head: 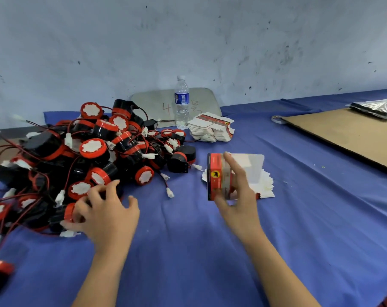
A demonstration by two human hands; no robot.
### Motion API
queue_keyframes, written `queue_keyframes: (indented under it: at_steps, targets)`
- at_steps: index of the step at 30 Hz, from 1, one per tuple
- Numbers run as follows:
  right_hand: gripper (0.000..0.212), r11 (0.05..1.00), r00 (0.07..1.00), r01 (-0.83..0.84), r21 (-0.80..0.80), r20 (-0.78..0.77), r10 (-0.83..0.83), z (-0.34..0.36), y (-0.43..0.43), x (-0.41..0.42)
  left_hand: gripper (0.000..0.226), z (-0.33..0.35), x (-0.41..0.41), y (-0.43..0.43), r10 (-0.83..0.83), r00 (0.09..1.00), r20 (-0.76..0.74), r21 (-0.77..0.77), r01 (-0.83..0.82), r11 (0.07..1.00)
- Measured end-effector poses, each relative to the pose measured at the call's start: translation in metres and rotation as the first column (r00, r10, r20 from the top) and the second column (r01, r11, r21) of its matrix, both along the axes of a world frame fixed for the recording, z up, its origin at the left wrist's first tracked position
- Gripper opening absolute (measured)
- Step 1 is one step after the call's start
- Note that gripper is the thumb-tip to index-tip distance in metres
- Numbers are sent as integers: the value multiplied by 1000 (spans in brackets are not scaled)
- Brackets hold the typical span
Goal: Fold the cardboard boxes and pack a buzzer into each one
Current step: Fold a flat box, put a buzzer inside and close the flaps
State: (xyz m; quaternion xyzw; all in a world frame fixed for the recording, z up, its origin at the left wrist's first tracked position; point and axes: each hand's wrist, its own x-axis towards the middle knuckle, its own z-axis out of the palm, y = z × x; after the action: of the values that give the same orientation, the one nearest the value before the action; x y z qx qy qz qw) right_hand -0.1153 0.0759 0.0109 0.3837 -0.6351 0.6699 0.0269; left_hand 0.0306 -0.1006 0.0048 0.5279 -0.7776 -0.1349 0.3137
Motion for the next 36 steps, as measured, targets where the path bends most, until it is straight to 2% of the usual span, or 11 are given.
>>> queue_keyframes:
  at_steps: [3, 6, 10, 12, 14, 18, 22, 24, 28, 31, 36]
  targets:
    - [94, 973, 912, 147, 177, -405, -64, -7, -7, 7, 45, -4, 4, -6, 0, 982, 189, 112, -22, 993]
    - [93, 926, 788, 209, 314, -615, 31, -12, -13, 15, 38, -6, 2, -10, -23, 991, 135, 112, 8, 994]
    - [79, 928, 788, 139, 346, -606, 108, -15, -15, 23, 18, -4, -3, -12, -24, 957, -288, 131, 65, 989]
    - [65, 960, 806, 102, 262, -587, 75, -15, -15, 24, 14, 3, -5, -1, -118, 760, -639, 66, 207, 976]
    - [58, 978, 830, 61, 200, -555, 62, -14, -14, 25, 8, 14, -6, 14, -280, 556, -783, -144, 276, 950]
    - [65, 989, 891, -20, 146, -446, 84, -11, -13, 31, 28, 14, -12, 46, -683, 413, -602, -576, 367, 730]
    - [82, 997, 941, -36, 66, -335, 56, -11, -10, 30, 44, 9, -24, 76, -868, 359, -343, -673, 551, 493]
    - [91, 997, 938, 0, 75, -347, 26, -12, -7, 28, 52, 8, -28, 81, -897, 328, -297, -696, 569, 438]
    - [84, 999, 915, 44, -7, -401, -43, -11, -9, 31, 66, 7, -30, 81, -878, 306, -369, -649, 591, 479]
    - [91, 994, 908, -5, -105, -417, -39, -13, -12, 28, 59, 3, -27, 83, -833, 324, -449, -575, 609, 547]
    - [58, 990, 885, -31, -140, -465, -38, -9, -13, 26, 47, 0, -24, 76, -739, 524, -423, -547, 502, 670]
